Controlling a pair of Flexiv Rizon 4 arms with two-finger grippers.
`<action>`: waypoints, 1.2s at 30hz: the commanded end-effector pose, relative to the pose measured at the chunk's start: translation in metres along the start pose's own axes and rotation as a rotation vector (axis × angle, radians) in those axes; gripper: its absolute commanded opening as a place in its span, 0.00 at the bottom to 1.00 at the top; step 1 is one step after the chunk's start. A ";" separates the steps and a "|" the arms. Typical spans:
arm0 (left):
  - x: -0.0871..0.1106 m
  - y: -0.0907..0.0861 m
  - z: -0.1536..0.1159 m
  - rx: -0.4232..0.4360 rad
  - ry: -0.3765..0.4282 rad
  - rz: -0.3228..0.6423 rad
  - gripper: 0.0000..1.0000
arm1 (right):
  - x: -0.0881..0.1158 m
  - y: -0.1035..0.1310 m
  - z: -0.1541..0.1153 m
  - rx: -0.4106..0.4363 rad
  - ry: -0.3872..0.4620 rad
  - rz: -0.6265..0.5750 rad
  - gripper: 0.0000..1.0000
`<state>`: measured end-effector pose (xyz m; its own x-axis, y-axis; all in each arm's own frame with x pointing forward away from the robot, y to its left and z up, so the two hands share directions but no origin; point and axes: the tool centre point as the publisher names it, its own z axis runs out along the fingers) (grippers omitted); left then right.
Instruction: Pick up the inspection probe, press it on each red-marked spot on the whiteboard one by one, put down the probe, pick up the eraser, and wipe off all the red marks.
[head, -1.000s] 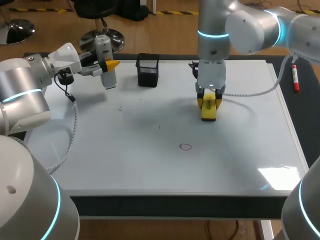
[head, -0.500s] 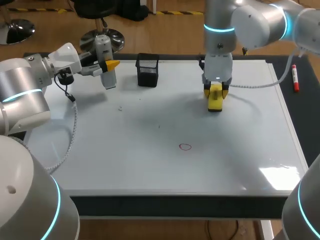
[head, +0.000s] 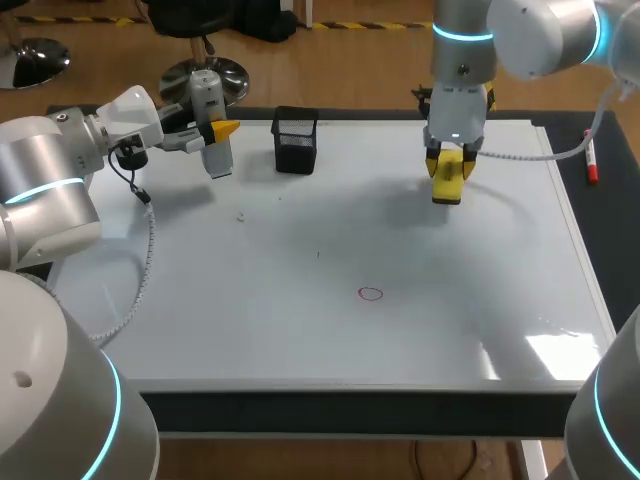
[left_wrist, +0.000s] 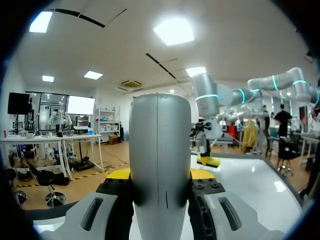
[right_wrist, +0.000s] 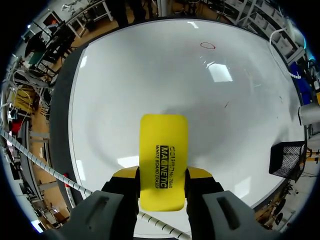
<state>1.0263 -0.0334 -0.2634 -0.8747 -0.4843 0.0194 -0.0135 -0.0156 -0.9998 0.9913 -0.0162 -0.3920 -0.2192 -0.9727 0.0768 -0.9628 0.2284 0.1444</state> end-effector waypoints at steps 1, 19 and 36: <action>0.001 0.000 0.001 0.002 -0.003 0.002 0.00 | 0.011 0.001 -0.010 0.014 -0.002 0.006 0.00; 0.001 0.000 0.001 0.002 -0.003 0.002 0.00 | 0.048 -0.015 -0.018 0.033 -0.019 0.076 0.00; 0.001 0.000 0.001 0.002 -0.003 0.002 0.00 | 0.055 -0.018 -0.019 0.043 -0.034 0.080 0.00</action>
<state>1.0263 -0.0334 -0.2633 -0.8747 -0.4842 0.0193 -0.0135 -0.0156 -0.9998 1.0018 -0.0714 -0.3731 -0.3032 -0.9514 0.0539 -0.9462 0.3073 0.1017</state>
